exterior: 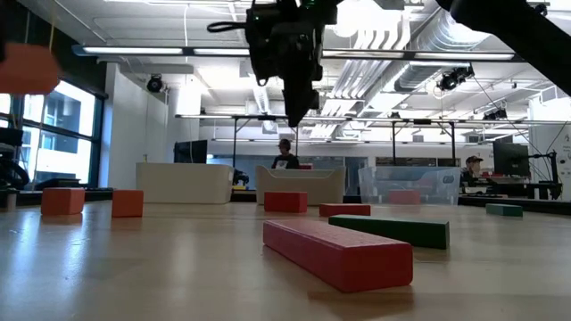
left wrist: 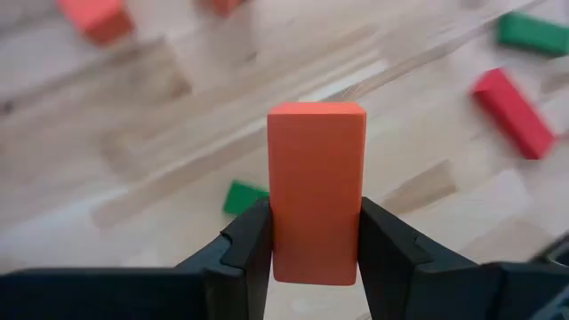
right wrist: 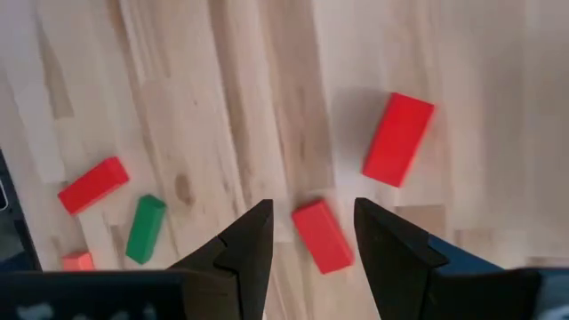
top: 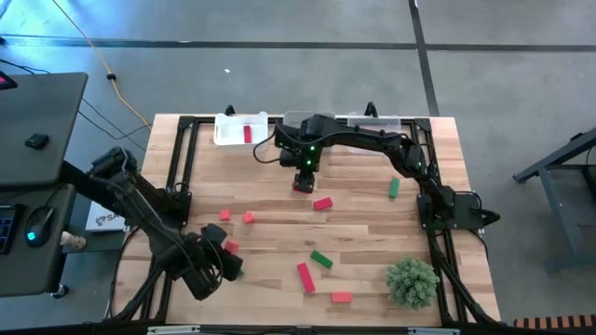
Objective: Sort & place blocks by color
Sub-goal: Put the bottom left orange block into the transparent bin
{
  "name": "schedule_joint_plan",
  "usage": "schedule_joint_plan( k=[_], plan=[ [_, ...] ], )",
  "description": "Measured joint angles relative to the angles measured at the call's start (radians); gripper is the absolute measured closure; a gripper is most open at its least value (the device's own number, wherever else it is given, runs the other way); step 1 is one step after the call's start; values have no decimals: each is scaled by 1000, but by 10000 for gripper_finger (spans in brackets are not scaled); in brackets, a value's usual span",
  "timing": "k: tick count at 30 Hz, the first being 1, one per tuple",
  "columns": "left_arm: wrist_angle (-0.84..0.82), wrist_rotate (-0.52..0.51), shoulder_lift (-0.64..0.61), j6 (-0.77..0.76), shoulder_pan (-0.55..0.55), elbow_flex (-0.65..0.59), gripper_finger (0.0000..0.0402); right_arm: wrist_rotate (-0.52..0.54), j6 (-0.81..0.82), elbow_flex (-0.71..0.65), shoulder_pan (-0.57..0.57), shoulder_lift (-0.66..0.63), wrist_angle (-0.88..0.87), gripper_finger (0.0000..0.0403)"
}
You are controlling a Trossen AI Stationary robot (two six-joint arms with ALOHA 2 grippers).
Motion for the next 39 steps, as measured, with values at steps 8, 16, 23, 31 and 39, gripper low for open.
schedule_joint_plan(
  k=[8, 16, 23, 31, 39],
  plan=[
    [0, -82, -131, 273, 57, 0, 291, -87, -54, 0, 68, 0, 57, 254],
    [0, -107, -241, 512, 113, 0, 291, -167, -111, 0, 123, 0, 144, 254],
    [1, -107, -312, 689, 166, 0, 290, -165, -117, 0, 136, 0, 194, 254],
    [1, -101, -365, 840, 254, 0, 290, -149, -219, 0, 135, 0, 218, 253],
    [1, -67, -399, 971, 355, 0, 289, -28, -266, 6, 127, 0, 295, 212]
  ],
)
